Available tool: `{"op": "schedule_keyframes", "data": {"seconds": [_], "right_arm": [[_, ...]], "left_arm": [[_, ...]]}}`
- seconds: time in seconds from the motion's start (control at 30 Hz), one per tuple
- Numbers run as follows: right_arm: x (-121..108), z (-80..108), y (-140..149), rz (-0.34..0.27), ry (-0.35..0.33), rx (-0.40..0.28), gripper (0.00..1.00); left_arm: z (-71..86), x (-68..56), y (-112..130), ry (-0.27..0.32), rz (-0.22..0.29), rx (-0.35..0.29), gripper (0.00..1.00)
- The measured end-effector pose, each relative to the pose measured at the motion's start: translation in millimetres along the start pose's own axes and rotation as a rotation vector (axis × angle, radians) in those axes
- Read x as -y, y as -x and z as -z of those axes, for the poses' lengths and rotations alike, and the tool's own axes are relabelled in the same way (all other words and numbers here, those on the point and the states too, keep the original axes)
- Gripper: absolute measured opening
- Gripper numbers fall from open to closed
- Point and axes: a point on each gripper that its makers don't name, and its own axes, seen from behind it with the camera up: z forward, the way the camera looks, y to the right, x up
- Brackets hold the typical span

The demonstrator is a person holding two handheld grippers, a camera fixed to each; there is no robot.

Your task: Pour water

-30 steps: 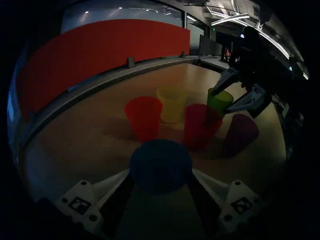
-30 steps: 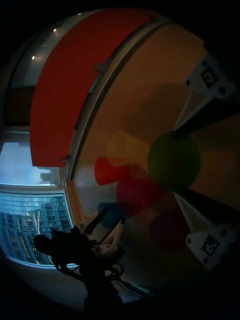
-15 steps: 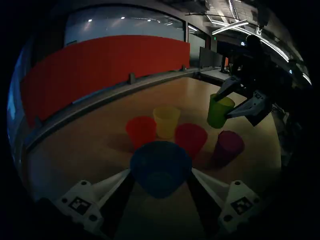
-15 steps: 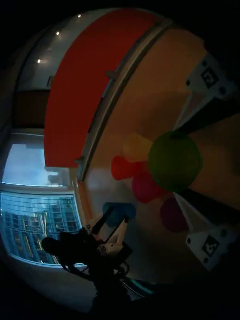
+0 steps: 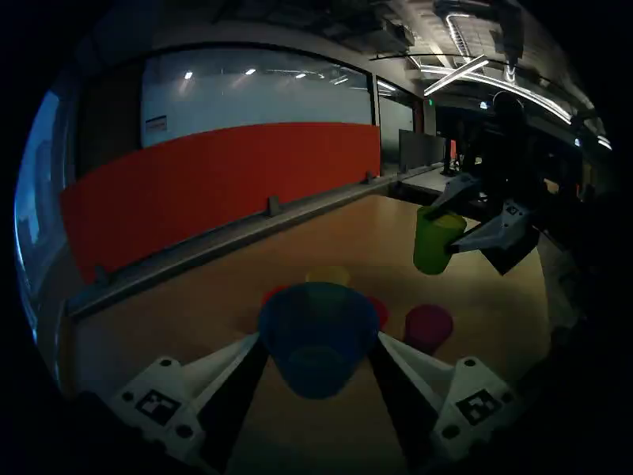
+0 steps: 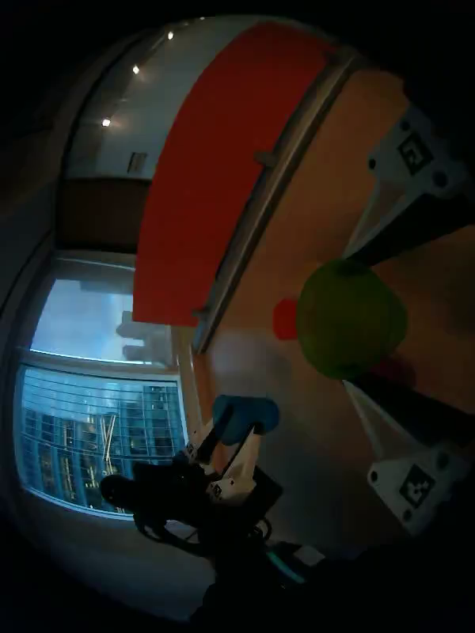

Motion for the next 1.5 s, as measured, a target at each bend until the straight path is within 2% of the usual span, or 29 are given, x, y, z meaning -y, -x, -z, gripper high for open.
{"op": "schedule_keyframes", "data": {"seconds": [0.3, 0.8, 1.27, 1.5], "right_arm": [[12.3, 9.5, -21.3, 0.001, 0.011, -0.073, 0.91], [22.0, 22.8, -61.4, -0.02, 0.032, -0.228, 0.91], [29.4, 24.1, -80.8, -0.005, 0.046, -0.295, 0.91], [30.2, 22.6, -87.7, 0.0, 0.052, -0.313, 0.91]], "left_arm": [[16.5, -1.7, -17.1, -0.023, 0.012, -0.062, 0.84], [33.1, -9.7, -38.3, -0.029, 0.017, -0.138, 0.84], [41.2, -17.5, -49.8, -0.024, 0.014, -0.178, 0.84], [42.5, -15.8, -52.6, -0.03, 0.009, -0.185, 0.84]]}}
